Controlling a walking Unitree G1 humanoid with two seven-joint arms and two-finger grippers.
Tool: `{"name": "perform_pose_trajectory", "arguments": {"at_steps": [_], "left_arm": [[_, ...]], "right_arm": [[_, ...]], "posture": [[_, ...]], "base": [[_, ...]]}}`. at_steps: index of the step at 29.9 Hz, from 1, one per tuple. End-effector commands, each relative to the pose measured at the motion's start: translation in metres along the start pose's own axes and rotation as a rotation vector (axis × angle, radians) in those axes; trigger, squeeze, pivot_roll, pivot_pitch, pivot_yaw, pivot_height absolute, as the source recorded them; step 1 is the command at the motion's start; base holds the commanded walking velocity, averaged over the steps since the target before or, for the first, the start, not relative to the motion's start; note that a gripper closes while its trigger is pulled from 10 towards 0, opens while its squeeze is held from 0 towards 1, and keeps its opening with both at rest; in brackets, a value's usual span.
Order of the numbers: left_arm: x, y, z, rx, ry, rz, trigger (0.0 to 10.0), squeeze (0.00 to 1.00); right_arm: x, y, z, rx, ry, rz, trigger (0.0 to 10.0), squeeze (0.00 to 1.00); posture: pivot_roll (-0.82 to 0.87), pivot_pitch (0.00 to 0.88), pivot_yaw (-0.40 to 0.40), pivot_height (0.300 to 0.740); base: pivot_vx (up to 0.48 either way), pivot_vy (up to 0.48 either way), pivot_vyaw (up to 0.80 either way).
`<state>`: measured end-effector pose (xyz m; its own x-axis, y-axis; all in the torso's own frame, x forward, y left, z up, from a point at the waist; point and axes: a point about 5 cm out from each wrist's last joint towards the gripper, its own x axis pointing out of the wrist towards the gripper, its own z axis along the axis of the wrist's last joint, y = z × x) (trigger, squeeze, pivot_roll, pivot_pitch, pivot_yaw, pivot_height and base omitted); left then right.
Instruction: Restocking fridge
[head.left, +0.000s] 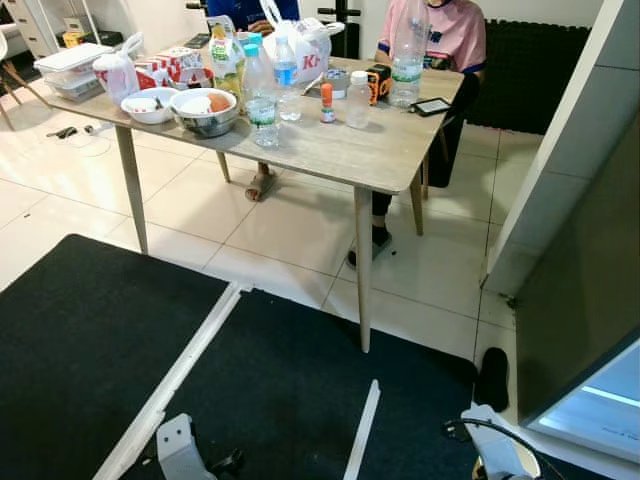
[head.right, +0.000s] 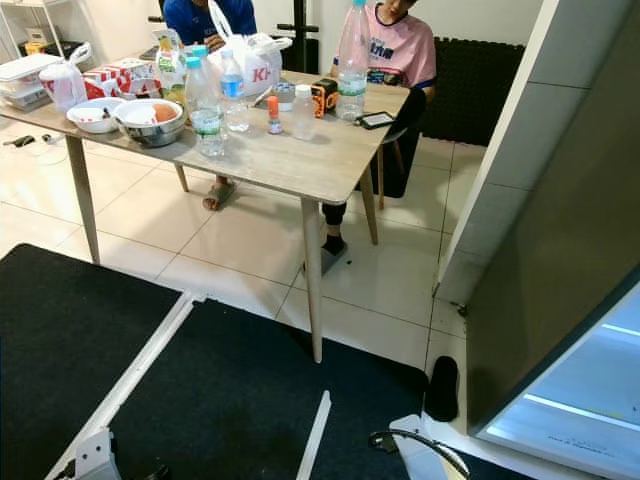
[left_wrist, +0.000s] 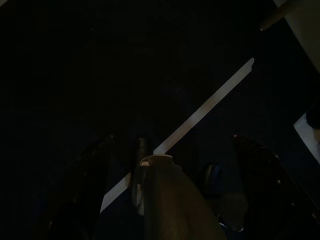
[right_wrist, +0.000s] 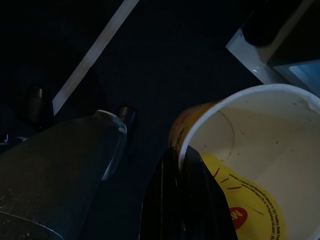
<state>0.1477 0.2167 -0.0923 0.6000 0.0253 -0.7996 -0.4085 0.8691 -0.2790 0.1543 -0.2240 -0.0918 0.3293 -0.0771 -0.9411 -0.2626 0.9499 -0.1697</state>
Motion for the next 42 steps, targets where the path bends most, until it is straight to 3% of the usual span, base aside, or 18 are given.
{"name": "perform_pose_trajectory", "arguments": {"at_steps": [1,10,17,42], "left_arm": [[0.000,0.000,-0.001,0.013,0.019,0.008,10.0,0.00],[0.001,0.000,0.003,0.002,0.013,0.012,10.0,0.00],[-0.001,0.004,-0.003,-0.005,0.028,0.026,10.0,0.00],[-0.006,0.016,-0.012,-0.016,0.059,0.061,10.0,0.00]], "right_arm": [[0.000,0.002,0.002,0.004,-0.021,0.006,10.0,0.00],[0.000,0.004,0.011,-0.019,-0.053,0.027,10.0,0.00],[0.001,0.007,0.004,-0.033,-0.037,0.031,10.0,0.00],[0.001,0.007,0.000,-0.049,-0.034,0.024,10.0,0.00]], "posture": [[0.01,0.000,0.061,0.740],[-0.01,0.000,0.053,0.740],[-0.01,0.000,0.053,0.740],[-0.01,0.000,0.068,0.740]], "base": [[0.000,0.000,0.00],[0.000,0.000,0.00],[0.000,0.000,0.00],[0.000,-0.357,0.00]]}}
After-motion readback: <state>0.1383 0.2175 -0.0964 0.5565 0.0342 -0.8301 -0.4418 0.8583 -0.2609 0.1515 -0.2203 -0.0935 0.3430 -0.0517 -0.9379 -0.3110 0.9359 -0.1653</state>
